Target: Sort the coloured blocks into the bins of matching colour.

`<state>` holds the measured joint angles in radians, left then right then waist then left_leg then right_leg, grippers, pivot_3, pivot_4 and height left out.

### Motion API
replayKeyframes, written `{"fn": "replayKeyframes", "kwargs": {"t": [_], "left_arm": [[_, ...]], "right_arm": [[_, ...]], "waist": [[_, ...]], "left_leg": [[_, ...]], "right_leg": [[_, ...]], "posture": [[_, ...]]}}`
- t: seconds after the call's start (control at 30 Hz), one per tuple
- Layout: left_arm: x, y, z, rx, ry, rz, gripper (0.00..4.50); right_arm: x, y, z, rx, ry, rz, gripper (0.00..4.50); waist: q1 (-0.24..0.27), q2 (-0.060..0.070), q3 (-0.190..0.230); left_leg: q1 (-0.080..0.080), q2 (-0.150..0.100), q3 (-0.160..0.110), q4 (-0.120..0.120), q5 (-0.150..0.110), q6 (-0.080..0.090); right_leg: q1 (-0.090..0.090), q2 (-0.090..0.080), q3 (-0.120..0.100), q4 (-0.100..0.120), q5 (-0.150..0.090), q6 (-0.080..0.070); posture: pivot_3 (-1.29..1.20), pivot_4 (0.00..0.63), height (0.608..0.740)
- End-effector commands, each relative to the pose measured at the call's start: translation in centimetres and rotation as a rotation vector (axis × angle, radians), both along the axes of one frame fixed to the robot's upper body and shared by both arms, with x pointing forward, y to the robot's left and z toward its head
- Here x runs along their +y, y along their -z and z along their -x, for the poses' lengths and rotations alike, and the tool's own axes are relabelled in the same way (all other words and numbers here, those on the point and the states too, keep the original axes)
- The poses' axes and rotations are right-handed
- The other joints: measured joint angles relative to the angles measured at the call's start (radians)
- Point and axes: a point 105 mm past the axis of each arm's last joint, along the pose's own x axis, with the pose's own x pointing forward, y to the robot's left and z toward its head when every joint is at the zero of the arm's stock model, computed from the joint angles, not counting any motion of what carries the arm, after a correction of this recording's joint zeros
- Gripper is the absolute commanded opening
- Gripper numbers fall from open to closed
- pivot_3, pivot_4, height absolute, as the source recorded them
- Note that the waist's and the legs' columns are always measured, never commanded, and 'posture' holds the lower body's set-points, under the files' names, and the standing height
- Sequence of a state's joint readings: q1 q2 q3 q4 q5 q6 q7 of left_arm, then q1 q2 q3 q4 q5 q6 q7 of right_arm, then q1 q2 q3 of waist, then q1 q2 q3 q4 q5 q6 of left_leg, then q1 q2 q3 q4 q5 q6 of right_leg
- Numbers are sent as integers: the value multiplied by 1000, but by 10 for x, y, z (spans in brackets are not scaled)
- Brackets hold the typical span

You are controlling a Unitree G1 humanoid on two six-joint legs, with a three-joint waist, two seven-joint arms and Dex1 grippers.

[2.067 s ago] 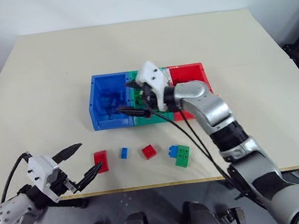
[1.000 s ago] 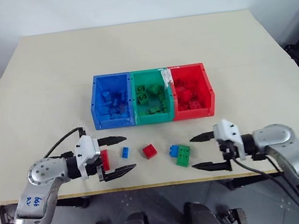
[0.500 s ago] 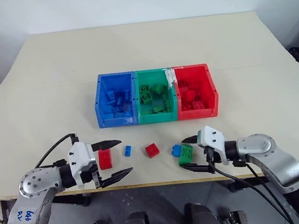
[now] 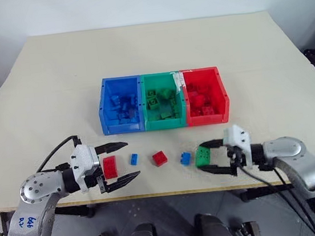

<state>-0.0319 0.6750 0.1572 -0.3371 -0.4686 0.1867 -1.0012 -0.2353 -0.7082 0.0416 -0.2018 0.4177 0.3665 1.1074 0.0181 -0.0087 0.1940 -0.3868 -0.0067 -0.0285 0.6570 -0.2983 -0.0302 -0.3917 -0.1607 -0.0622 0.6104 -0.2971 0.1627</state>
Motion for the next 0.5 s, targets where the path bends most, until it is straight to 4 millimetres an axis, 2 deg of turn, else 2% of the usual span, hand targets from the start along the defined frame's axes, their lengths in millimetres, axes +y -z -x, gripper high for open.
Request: {"fn": "replayKeyframes", "kwargs": {"t": [0.03, 0.13, 0.3, 0.4, 0.47, 0.5], "left_arm": [[13, -13, -1, -49, -67, 51, 4500], [25, -13, 0, -50, -137, 72, 4500], [49, -3, 5, -26, -259, 77, 4500], [59, 0, 11, -18, -303, 68, 4500], [62, -1, 14, -23, -322, 65, 4500], [62, -1, 15, -26, -326, 63, 4500]], "right_arm": [[11, -51, -16, -89, -3, -124, 3402], [31, -76, -45, -143, 60, -175, 3402], [63, -93, -86, -212, 142, -171, 3402], [80, -100, -103, -240, 167, -168, 3402], [92, -103, -106, -240, 141, -174, 3402], [96, -102, -107, -239, 133, -174, 4108]], "waist": [[-9, 0, 0], [-21, 0, 0], [-21, 0, 0], [-22, 0, 0], [-19, 0, 0], [-19, 0, 0]], "left_leg": [[0, 1, 0, 0, 0, 0], [0, 2, 0, -1, 0, -1], [-1, 3, 0, -2, -1, -3], [-1, 3, 0, -1, -1, -2], [-2, 3, 0, -2, -1, -2], [-2, 3, 0, -2, -1, -2]], "right_leg": [[0, 0, 0, 0, 0, 0], [-1, 2, 0, 0, 1, -1], [-3, 4, 2, 0, 1, -2], [-3, 4, 2, 0, 1, -2], [-4, 4, 2, 0, 1, -2], [-4, 4, 2, 0, 1, -2]], "posture": [[0, 150, 740], [0, 150, 740], [0, 150, 740], [0, 150, 740], [0, 150, 740], [0, 150, 740]]}}
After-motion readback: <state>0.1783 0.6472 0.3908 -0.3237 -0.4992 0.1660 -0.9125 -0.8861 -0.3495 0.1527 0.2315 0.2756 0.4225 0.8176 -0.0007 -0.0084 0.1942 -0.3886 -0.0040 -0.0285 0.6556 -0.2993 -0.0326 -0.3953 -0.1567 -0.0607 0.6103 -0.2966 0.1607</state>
